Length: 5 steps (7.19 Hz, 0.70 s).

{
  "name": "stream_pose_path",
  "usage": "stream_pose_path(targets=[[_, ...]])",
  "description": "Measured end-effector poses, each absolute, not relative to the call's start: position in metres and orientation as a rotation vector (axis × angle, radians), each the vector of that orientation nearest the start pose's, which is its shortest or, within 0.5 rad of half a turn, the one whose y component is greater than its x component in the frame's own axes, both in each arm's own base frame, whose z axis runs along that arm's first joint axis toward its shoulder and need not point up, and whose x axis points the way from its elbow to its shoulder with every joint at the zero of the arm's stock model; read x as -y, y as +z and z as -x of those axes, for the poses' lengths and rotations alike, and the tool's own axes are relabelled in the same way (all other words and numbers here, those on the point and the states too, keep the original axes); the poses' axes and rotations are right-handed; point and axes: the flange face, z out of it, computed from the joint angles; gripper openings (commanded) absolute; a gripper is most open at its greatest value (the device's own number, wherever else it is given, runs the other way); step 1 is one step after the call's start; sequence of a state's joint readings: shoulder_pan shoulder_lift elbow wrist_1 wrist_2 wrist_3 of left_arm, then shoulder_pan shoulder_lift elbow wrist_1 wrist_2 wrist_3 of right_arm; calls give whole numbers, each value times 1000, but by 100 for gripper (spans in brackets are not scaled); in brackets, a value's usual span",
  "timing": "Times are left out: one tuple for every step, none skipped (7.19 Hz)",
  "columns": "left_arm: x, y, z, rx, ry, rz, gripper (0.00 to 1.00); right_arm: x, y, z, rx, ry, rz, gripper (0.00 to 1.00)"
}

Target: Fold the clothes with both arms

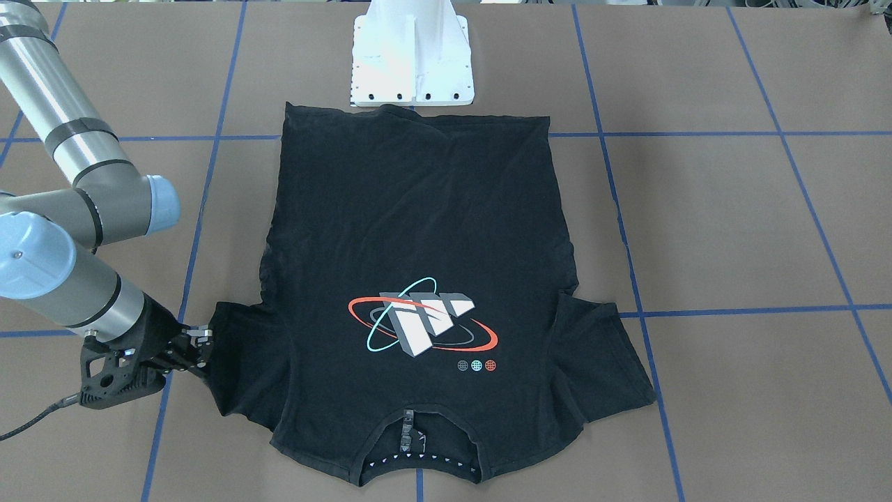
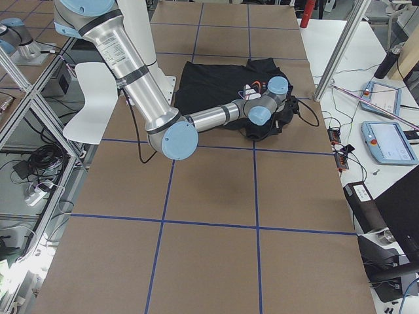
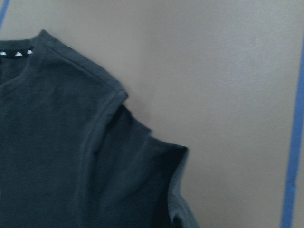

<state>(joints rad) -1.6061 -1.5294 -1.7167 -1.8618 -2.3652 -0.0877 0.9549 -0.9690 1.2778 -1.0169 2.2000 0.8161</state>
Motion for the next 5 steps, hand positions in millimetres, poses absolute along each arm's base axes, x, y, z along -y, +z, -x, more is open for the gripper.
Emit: stream_pose_path(targets=[[489, 569, 80, -792, 48, -365, 100, 630, 338, 391, 1039, -56, -206, 0], [489, 567, 80, -791, 53, -375, 100, 620, 310, 420, 1068, -27, -173, 0], [489, 566, 80, -791, 56, -379, 100, 618, 292, 448, 1067, 3, -156, 0], [489, 566, 80, -791, 57, -380, 100, 623, 283, 471, 1050, 23, -153, 0], [489, 566, 79, -791, 57, -381, 100, 632, 278, 489, 1029, 36, -149, 0]])
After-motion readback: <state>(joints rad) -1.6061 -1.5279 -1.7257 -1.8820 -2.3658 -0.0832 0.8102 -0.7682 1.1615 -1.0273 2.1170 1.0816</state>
